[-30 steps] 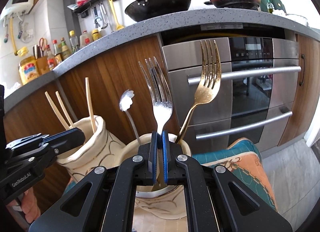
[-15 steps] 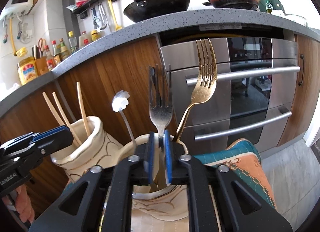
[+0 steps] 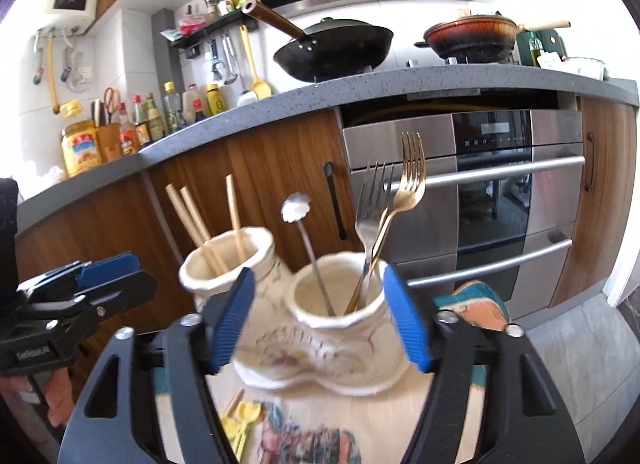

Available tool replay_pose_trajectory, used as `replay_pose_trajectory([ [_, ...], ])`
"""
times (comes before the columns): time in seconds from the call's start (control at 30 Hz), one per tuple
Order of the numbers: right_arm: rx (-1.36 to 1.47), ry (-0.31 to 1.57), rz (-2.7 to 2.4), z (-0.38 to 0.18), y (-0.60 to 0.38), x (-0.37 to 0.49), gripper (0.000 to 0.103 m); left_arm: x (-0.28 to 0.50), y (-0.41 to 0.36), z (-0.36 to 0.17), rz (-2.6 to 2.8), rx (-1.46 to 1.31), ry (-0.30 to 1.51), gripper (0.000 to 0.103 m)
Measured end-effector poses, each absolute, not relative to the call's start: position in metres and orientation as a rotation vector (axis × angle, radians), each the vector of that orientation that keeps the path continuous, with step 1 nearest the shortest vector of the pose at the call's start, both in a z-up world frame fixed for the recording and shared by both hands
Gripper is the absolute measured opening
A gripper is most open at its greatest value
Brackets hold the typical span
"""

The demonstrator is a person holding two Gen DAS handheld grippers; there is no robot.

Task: Organize utensils
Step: 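Withdraw both tools from the holder back over the placemat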

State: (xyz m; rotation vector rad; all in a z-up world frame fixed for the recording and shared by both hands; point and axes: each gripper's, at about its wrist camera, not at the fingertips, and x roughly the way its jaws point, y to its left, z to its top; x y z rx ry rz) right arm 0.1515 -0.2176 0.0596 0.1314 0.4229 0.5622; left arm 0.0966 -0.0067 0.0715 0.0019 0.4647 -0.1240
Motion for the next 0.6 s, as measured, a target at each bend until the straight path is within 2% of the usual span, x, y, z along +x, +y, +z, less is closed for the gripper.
replay_pose_trajectory([
  [0.07,0.134,0.432,0.570,0.055,-0.222,0.143,0.084,0.088,-0.002,0.068,-0.115,-0.009,0.475,0.081],
  [0.17,0.138,0.452,0.574,0.045,-0.229,0.131,0.093,0.077,0.004,0.060,-0.100,-0.020,0.502,0.089],
  [0.23,0.144,0.473,0.568,0.037,-0.232,0.125,0.094,0.072,0.004,0.053,-0.081,-0.001,0.526,0.093],
  [0.47,0.155,0.632,0.570,0.001,-0.218,0.122,0.096,0.060,0.009,0.013,-0.054,-0.002,0.664,0.095],
  [0.6,0.129,0.650,0.569,-0.003,-0.212,0.120,0.096,0.055,0.017,-0.009,-0.024,-0.014,0.743,0.095],
])
